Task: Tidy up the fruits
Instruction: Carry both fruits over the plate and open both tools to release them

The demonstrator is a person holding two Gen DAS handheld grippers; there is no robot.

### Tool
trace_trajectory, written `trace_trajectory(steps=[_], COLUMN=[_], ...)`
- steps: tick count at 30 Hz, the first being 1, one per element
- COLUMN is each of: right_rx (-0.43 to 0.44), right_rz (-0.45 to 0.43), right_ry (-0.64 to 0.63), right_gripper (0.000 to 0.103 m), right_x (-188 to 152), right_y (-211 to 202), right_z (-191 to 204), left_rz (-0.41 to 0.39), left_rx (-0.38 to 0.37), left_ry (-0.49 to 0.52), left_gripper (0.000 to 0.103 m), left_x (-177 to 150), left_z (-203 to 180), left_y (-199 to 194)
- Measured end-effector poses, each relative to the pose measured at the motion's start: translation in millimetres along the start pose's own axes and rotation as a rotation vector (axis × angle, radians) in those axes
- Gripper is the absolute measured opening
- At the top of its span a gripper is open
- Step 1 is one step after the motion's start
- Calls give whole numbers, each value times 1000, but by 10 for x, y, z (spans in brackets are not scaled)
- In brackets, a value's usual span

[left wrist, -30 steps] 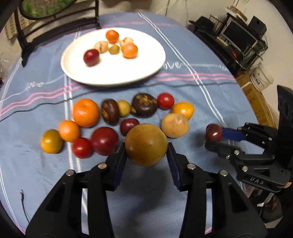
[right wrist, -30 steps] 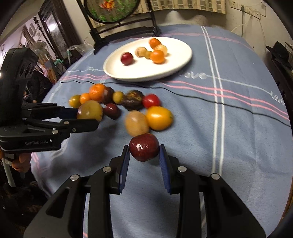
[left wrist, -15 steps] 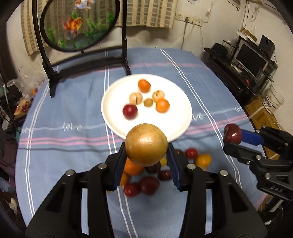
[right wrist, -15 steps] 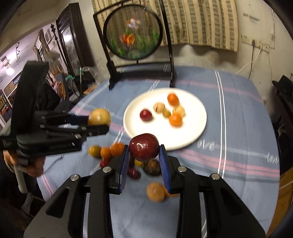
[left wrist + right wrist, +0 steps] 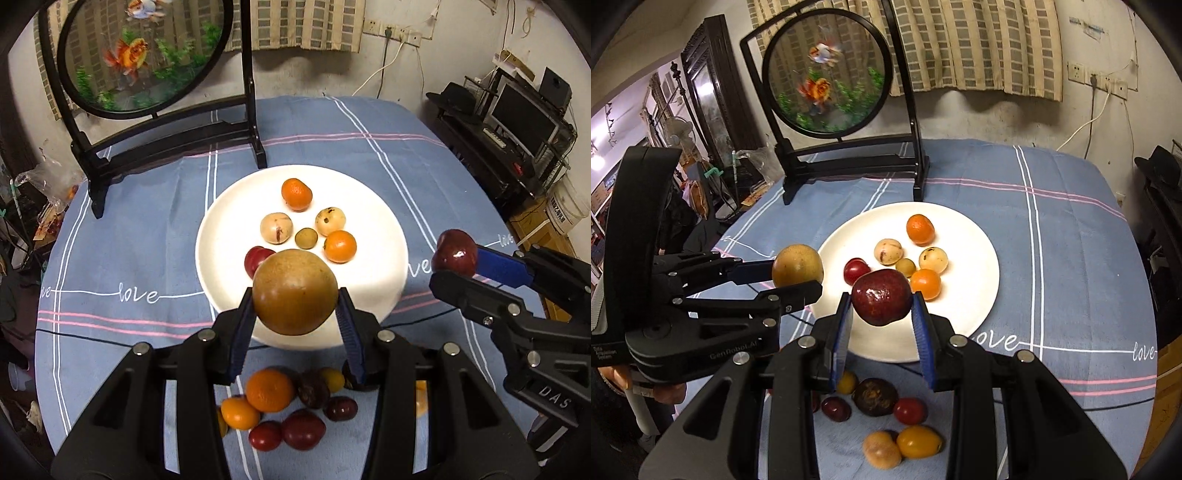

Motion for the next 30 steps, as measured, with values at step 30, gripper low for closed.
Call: trace_trajectory(steps=[30], right_rx=[-36], right_rz=[146], right_ry=[41], right_gripper=[65], right_x=[339], right_y=[1186], right_z=[-441], left_rz=[111], left_rx=[8], left_ry=[6], left_gripper=[60], left_x=[23], left_z=[43], left_y=[990])
Point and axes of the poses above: each gripper's, at about its wrist camera, not at the fingertips, and y roughly the way its jaws point, z to its left, x to its top, the point moved 9 cm from there along y, roughly the way its jaws point, and after that the axes turned 3 degrees about x, right-handed, at the moved point
